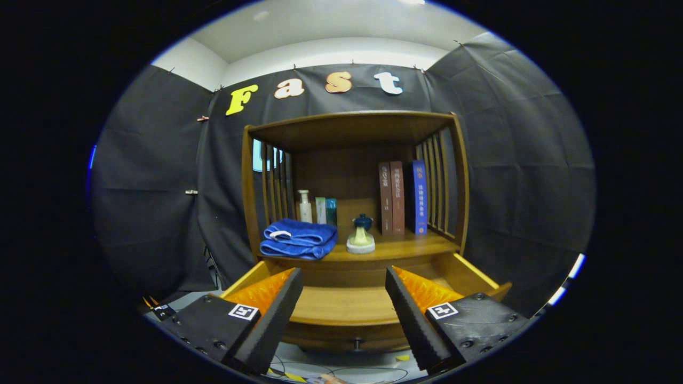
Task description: Pull open the drawer, take out the items inside it, and place them on the countertop above the cabinet.
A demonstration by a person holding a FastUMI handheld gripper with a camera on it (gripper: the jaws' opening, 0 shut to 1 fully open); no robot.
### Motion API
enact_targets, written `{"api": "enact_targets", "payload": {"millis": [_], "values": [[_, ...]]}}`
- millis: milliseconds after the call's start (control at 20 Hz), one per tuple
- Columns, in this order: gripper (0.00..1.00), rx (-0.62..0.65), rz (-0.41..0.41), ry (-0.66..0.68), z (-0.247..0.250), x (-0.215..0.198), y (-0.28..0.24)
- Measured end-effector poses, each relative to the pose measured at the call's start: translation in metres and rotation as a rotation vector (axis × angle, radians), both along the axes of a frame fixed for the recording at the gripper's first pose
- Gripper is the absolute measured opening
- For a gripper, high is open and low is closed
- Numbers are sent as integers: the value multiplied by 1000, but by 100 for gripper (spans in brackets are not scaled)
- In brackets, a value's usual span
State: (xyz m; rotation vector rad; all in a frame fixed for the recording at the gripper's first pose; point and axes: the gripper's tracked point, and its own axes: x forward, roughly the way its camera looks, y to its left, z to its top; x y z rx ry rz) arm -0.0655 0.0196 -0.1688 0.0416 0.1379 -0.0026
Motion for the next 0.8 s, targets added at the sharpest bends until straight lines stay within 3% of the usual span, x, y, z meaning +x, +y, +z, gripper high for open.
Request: {"api": "enact_targets", "payload": {"millis": [350, 800], "values": [[99, 26, -40, 71, -82, -10, -11], [99, 32, -46, 129, -120, 8, -17]]}}
